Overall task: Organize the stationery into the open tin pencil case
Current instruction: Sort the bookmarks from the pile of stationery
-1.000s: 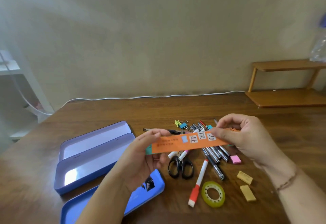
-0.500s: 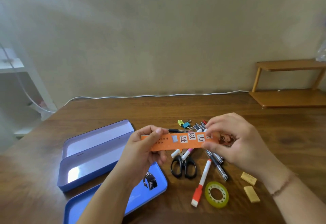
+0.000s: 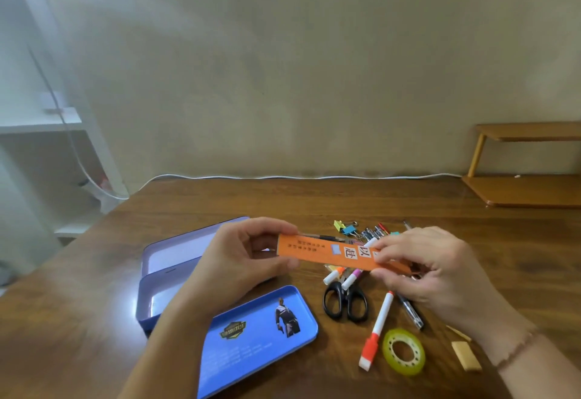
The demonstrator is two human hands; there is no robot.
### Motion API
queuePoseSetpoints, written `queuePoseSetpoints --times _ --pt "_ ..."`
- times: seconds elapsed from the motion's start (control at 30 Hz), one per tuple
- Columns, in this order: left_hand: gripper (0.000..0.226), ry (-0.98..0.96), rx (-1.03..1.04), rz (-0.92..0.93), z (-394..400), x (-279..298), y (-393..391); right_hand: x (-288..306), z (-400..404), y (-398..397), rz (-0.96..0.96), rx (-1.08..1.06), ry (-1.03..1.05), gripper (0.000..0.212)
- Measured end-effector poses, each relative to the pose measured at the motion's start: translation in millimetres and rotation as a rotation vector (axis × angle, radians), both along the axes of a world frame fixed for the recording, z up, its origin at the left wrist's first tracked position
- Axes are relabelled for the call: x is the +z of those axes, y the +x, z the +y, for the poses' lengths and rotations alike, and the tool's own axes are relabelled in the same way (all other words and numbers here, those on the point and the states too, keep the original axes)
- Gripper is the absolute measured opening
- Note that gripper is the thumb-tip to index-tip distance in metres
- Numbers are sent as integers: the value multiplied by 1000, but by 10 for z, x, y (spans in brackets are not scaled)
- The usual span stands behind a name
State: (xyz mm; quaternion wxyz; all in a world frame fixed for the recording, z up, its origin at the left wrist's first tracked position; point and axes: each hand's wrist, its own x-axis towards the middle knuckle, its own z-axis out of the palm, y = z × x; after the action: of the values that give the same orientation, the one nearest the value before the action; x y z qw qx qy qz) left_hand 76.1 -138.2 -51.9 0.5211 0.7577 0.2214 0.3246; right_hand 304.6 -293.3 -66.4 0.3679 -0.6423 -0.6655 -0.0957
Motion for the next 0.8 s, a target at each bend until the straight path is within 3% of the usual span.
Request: queuePoseSetpoints --times 0.1,0.23,0.33,0.47,0.57,0.63,0.7,0.8 --pt "37 132 14 72 10 98 -190 6 11 -97 0 56 -18 29" --pt "36 267 -52 74 125 120 -504 43 134 -349 -261 169 -21 22" --pt "40 282 -54 78 294 80 -747 94 290 -552 -253 227 -84 22" --pt "53 231 -63 75 627 -33 -1127 290 765 -707 -350 139 -242 34" --pt "63 191 129 37 844 -244 -1368 358 1262 -843 -433 124 -325 32" --pt "56 203 257 47 921 -432 -1463 303 1525 -991 -481 141 -373 31" --pt "52 200 290 133 944 -559 -1513 212 1720 -1152 -535 149 -420 30" --pt "74 210 200 400 918 -616 -1523 51 1935 -1290 -587 173 -454 27"
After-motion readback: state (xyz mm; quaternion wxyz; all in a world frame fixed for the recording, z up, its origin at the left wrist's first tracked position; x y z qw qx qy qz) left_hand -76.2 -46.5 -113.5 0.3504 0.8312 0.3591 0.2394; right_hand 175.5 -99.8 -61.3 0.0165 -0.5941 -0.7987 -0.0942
